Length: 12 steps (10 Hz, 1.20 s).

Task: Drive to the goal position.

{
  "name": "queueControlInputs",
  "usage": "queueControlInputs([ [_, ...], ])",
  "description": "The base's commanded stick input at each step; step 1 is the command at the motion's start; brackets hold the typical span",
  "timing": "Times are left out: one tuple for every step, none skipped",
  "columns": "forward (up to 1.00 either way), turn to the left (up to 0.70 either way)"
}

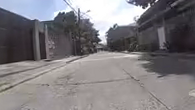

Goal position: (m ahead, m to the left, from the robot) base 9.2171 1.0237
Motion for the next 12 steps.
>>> queueControlInputs([
  [1.00,0.00],
  [1.00,0.00],
  [1.00,0.00],
  [1.00,0.00],
  [1.00,0.00],
  [1.00,0.00],
  [1.00,0.00],
  [1.00,0.00],
  [1.00,0.00],
  [1.00,0.00],
  [1.00,0.00],
  [1.00,0.00],
])
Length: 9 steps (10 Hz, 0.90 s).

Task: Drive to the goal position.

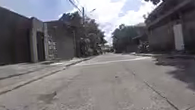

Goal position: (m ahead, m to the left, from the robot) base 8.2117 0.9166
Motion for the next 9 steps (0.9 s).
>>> queueControlInputs([
  [1.00,0.00],
  [1.00,0.00],
  [1.00,0.00],
  [1.00,0.00],
  [1.00,0.00],
  [1.00,0.00],
  [1.00,0.00],
  [1.00,0.00],
  [1.00,0.00],
])
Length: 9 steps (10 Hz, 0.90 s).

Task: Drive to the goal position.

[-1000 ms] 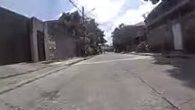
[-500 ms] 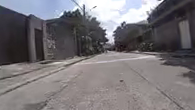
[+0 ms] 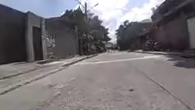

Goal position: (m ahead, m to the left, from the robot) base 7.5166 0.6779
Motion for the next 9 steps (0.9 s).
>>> queueControlInputs([
  [1.00,0.00],
  [1.00,0.00],
  [1.00,0.00],
  [1.00,0.00],
  [1.00,0.00],
  [1.00,0.00],
  [1.00,0.00],
  [1.00,0.00],
  [1.00,0.00],
])
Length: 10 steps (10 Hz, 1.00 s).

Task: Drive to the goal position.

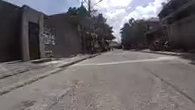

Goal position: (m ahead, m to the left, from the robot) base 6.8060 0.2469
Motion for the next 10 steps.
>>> queueControlInputs([
  [1.00,0.00],
  [1.00,0.00],
  [1.00,0.00],
  [1.00,0.00],
  [1.00,0.00],
  [1.00,-0.01],
  [1.00,-0.02],
  [1.00,-0.15],
  [1.00,-0.30],
  [1.00,-0.36],
])
